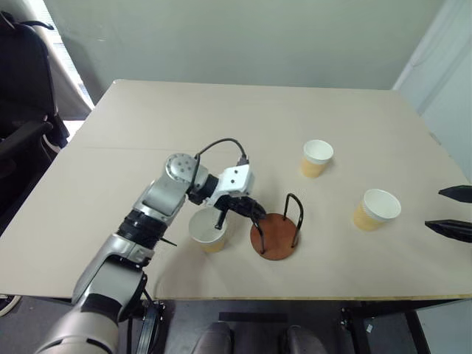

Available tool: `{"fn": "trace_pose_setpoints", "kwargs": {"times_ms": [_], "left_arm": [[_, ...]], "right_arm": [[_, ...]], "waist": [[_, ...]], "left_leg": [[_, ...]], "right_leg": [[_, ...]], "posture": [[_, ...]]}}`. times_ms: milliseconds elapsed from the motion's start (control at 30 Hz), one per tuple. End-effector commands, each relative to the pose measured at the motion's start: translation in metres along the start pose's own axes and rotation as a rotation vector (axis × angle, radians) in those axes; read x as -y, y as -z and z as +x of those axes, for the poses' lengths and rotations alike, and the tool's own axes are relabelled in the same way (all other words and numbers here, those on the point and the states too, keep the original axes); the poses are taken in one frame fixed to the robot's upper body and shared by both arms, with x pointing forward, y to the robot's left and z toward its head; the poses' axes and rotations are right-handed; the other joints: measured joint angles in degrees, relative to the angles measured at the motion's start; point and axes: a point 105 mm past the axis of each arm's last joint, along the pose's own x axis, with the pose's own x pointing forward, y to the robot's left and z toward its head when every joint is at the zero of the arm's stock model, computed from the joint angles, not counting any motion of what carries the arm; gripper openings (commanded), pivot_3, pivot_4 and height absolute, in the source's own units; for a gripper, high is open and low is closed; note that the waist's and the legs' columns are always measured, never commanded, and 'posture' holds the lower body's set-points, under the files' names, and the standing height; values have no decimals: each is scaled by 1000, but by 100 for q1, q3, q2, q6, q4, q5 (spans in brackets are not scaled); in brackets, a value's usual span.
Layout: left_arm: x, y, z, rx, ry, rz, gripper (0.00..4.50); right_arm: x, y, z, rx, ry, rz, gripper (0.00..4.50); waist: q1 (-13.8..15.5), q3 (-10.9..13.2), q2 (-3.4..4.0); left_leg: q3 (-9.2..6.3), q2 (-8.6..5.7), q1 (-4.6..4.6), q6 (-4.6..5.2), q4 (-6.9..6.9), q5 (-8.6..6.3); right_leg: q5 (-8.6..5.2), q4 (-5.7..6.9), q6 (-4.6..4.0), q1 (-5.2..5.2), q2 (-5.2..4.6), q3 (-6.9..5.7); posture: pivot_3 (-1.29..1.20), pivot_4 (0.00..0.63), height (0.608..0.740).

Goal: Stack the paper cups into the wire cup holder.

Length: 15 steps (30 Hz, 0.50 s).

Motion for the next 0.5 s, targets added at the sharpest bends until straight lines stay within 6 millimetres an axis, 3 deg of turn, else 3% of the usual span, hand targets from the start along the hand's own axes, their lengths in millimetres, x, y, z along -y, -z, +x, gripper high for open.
{"fn": "trace_pose_setpoints", "kwargs": {"times_ms": [33,167,433,500], "left_arm": [[-9,-10,1,-6,-11,72,53],[-13,-4,4,-39,-25,79,1129],[-16,-6,2,-27,-44,96,3969],[-13,-7,-2,-28,-36,104,3969]], "right_arm": [[-1,-8,-2,18,7,-35,4500],[-4,-5,0,12,-6,-30,4500],[-8,-4,5,9,-32,-32,4500],[-7,-4,7,9,-35,-33,4500]], "waist": [[3,0,0],[-4,0,0],[-5,0,0],[-5,0,0]], "left_leg": [[-1,0,-1,0,0,0],[2,0,-2,2,0,-4],[6,-2,-2,4,-1,-5],[5,-1,-2,4,-1,-5]], "right_leg": [[0,-1,0,-1,0,0],[0,-2,0,-1,-1,0],[0,-4,0,0,3,0],[0,-4,0,0,4,0]], "posture": [[0,150,740],[0,150,740],[0,150,740],[0,150,740]]}}
